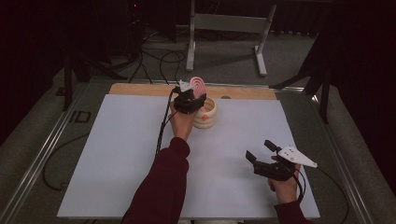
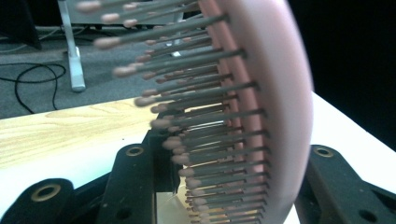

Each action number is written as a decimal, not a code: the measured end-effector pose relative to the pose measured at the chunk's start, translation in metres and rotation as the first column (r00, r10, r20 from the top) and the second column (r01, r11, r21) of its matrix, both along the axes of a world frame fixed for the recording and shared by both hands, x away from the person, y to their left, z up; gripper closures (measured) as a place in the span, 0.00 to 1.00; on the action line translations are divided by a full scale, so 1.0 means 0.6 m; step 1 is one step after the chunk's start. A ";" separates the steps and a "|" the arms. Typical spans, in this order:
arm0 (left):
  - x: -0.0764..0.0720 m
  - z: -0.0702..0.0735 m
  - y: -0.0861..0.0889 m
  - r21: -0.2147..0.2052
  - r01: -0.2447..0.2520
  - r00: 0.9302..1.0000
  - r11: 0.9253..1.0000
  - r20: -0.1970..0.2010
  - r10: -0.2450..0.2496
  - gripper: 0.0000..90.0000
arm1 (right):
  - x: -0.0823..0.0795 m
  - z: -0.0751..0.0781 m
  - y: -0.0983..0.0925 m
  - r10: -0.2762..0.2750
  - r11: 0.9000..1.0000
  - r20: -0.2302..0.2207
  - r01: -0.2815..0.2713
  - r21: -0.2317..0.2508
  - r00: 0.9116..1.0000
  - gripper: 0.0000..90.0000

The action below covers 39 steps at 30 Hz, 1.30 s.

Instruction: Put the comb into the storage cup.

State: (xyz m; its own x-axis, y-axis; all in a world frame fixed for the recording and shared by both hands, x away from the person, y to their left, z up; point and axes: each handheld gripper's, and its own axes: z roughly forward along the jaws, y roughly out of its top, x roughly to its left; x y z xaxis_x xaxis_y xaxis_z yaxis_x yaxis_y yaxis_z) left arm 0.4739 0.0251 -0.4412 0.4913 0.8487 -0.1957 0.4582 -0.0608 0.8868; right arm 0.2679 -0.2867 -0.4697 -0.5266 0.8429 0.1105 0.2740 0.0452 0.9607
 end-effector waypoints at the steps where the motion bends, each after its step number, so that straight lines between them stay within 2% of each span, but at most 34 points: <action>1: 0.000 0.000 0.001 0.005 -0.001 1.000 1.000 -0.001 0.001 0.62 | 0.000 0.000 0.000 0.001 1.000 0.000 -0.001 0.000 1.000 0.11; 9: 0.004 -0.002 0.011 0.024 0.001 1.000 1.000 -0.021 -0.001 0.61 | 0.000 0.000 0.001 0.001 1.000 -0.001 -0.001 0.001 1.000 0.11; 17: 0.005 -0.005 0.017 0.046 -0.015 0.999 0.999 -0.038 0.017 0.53 | 0.001 -0.001 0.001 0.003 1.000 -0.002 -0.003 0.002 1.000 0.11; 19: 0.004 -0.006 0.018 0.050 -0.021 0.999 0.999 -0.031 0.023 0.53 | 0.001 -0.001 0.001 0.003 1.000 -0.002 -0.003 0.002 1.000 0.11; 24: 0.003 -0.008 0.023 0.045 -0.036 0.999 0.998 -0.037 0.038 0.46 | 0.001 -0.002 0.001 0.002 1.000 -0.002 -0.002 0.002 1.000 0.11; 33: -0.003 -0.008 0.037 0.041 -0.079 0.997 0.996 -0.024 0.080 0.31 | 0.001 -0.002 0.003 0.005 1.000 -0.002 -0.005 0.000 1.000 0.11; 39: -0.008 -0.010 0.046 0.023 -0.093 0.995 0.995 -0.033 0.094 0.23 | 0.001 -0.002 0.003 0.006 1.000 -0.004 -0.006 -0.001 1.000 0.11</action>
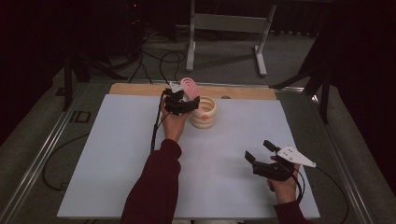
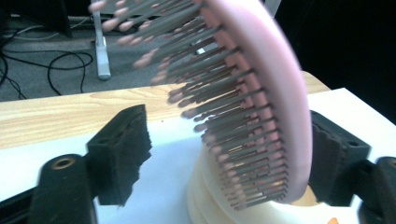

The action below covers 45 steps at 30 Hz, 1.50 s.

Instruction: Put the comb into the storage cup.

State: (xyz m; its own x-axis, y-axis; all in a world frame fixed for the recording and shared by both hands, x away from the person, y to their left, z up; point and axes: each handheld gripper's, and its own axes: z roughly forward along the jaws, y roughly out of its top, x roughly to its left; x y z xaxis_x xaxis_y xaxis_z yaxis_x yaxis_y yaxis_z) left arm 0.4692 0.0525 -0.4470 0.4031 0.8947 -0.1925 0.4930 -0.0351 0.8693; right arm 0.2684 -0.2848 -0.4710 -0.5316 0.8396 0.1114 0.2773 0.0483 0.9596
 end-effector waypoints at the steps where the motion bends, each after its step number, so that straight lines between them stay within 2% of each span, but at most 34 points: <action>1: -0.002 -0.001 0.002 0.004 -0.001 1.000 1.000 -0.001 0.001 0.21 | 0.000 0.000 0.000 0.001 1.000 0.000 -0.001 -0.001 1.000 0.11; 7: -0.008 -0.004 0.013 -0.001 0.005 1.000 1.000 -0.013 -0.005 0.17 | 0.000 0.000 0.001 0.001 1.000 0.000 -0.001 0.001 1.000 0.11; 9: -0.010 -0.002 0.014 0.010 0.010 1.000 1.000 -0.017 -0.010 0.16 | 0.000 0.000 0.002 0.002 1.000 0.001 -0.002 -0.002 1.000 0.11; 13: -0.016 0.002 0.019 0.007 0.032 0.999 0.999 -0.020 -0.032 0.11 | 0.000 0.000 0.003 0.004 1.000 0.001 -0.004 -0.004 1.000 0.11; 18: -0.023 0.007 0.025 0.032 0.073 0.997 0.997 -0.020 -0.073 0.04 | 0.000 0.000 0.003 0.004 1.000 0.000 -0.004 -0.003 1.000 0.11; 21: -0.028 0.011 0.029 0.042 0.081 0.997 0.996 -0.016 -0.081 0.01 | 0.000 -0.001 0.004 0.007 1.000 0.001 -0.007 -0.005 1.000 0.11; 34: -0.059 0.023 0.050 0.055 0.111 0.993 0.992 0.020 -0.113 0.00 | 0.000 -0.002 0.007 0.007 1.000 -0.002 -0.007 -0.008 1.000 0.11; 36: -0.069 0.025 0.055 0.079 0.127 0.991 0.989 0.020 -0.129 0.00 | 0.000 -0.002 0.008 0.009 1.000 -0.001 -0.009 -0.013 1.000 0.11; 38: -0.069 0.025 0.055 0.079 0.127 0.991 0.989 0.020 -0.129 0.00 | 0.000 -0.003 0.009 0.010 1.000 -0.003 -0.010 -0.014 1.000 0.11; 39: -0.081 0.025 0.061 0.093 0.139 0.989 0.986 0.030 -0.143 0.00 | 0.000 -0.003 0.009 0.010 1.000 -0.003 -0.010 -0.014 1.000 0.10; 43: -0.094 0.028 0.071 0.097 0.158 0.986 0.983 0.030 -0.162 0.00 | 0.000 -0.004 0.010 0.013 1.000 -0.005 -0.013 -0.018 1.000 0.11; 45: -0.103 0.030 0.078 0.105 0.160 0.985 0.981 0.043 -0.165 0.00 | 0.000 -0.004 0.011 0.012 1.000 -0.006 -0.012 -0.019 1.000 0.11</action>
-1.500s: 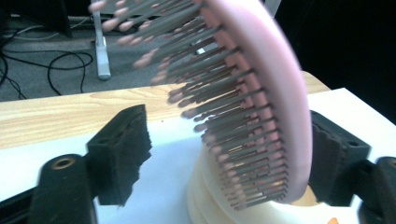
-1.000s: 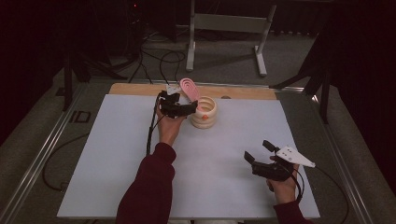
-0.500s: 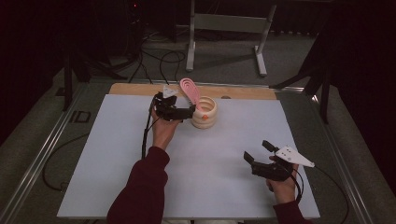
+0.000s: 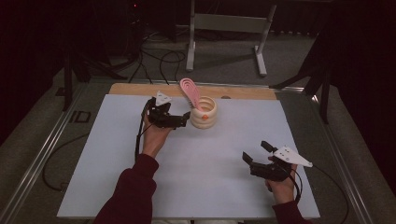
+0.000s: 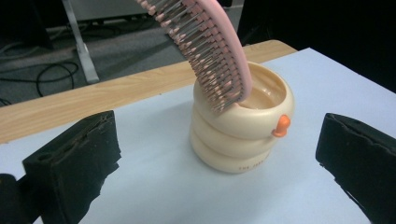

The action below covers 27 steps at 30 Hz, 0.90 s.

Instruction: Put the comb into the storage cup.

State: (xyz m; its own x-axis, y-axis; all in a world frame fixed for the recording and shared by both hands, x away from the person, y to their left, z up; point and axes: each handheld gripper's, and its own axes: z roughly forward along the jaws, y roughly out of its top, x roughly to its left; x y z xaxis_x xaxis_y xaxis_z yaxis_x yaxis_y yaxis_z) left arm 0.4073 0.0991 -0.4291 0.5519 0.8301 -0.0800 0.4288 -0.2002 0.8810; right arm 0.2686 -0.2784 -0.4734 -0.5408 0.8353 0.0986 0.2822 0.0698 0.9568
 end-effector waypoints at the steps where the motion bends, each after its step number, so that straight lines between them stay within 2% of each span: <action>1: -0.004 0.001 0.003 -0.003 0.000 1.000 1.000 0.001 0.000 0.00 | 0.000 0.000 0.000 0.000 1.000 0.000 0.000 0.000 1.000 0.11; 8: -0.030 0.005 0.030 0.004 0.026 0.999 1.000 0.018 -0.027 0.00 | 0.000 -0.001 0.000 0.000 1.000 -0.004 0.000 -0.002 1.000 0.11; 13: -0.051 0.010 0.046 0.042 0.048 0.998 0.998 0.039 -0.050 0.00 | 0.000 -0.002 0.001 0.001 1.000 -0.004 -0.001 -0.005 1.000 0.11; 16: -0.067 0.015 0.057 0.018 0.057 0.997 0.998 0.055 -0.058 0.00 | 0.000 -0.003 0.001 0.001 1.000 -0.007 -0.001 -0.006 1.000 0.11; 23: -0.099 0.015 0.080 0.007 0.075 0.995 0.997 0.067 -0.076 0.00 | 0.000 -0.002 0.001 0.000 1.000 -0.005 0.000 -0.007 1.000 0.11; 27: -0.109 0.012 0.090 0.011 0.073 0.995 0.997 0.070 -0.074 0.00 | 0.000 -0.002 0.000 -0.003 1.000 -0.001 0.003 -0.011 1.000 0.11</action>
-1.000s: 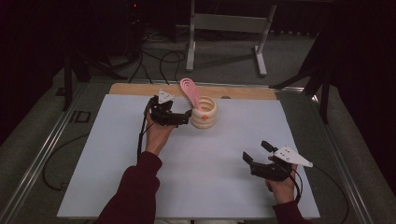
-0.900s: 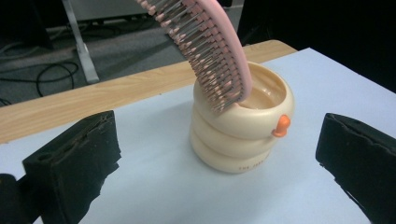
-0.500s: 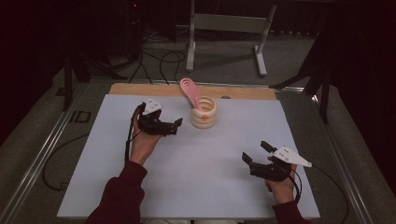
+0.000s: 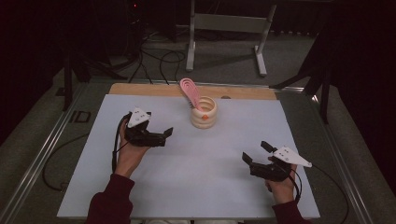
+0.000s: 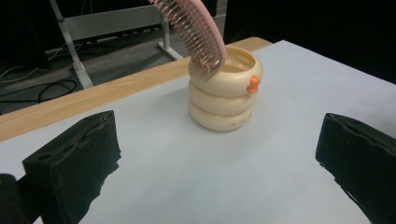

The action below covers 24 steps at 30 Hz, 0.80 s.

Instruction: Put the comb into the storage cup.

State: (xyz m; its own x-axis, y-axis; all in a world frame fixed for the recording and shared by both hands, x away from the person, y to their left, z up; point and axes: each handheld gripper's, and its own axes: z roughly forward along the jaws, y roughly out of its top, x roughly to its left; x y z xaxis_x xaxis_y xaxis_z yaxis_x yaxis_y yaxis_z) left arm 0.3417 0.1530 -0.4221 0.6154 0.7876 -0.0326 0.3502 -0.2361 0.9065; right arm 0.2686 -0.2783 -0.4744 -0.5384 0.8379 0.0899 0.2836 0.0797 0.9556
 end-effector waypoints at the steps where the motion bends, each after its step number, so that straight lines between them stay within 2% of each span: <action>1: -0.004 -0.002 0.004 0.005 0.002 1.000 1.000 -0.001 -0.002 0.00 | 0.000 0.000 0.000 0.000 1.000 0.000 0.000 0.000 1.000 0.11; 14: -0.069 -0.029 0.053 0.073 -0.023 0.999 0.997 0.039 0.020 0.00 | -0.001 -0.001 0.004 0.004 1.000 -0.002 -0.004 -0.008 1.000 0.11; 17: -0.086 -0.037 0.063 0.094 -0.045 0.997 0.995 0.064 0.039 0.00 | -0.002 -0.001 0.005 0.005 1.000 0.000 -0.005 -0.011 1.000 0.11; 18: -0.086 -0.037 0.063 0.094 -0.045 0.997 0.995 0.064 0.039 0.00 | -0.002 -0.001 0.005 0.003 1.000 -0.001 -0.003 -0.011 1.000 0.11; 20: -0.104 -0.049 0.077 0.075 -0.046 0.997 0.996 0.063 0.042 0.00 | -0.003 -0.001 0.003 0.003 1.000 0.001 -0.003 -0.009 1.000 0.10; 24: -0.112 -0.060 0.084 0.069 -0.052 0.997 0.996 0.060 0.048 0.00 | -0.004 -0.001 0.002 0.003 1.000 0.004 -0.003 -0.007 1.000 0.10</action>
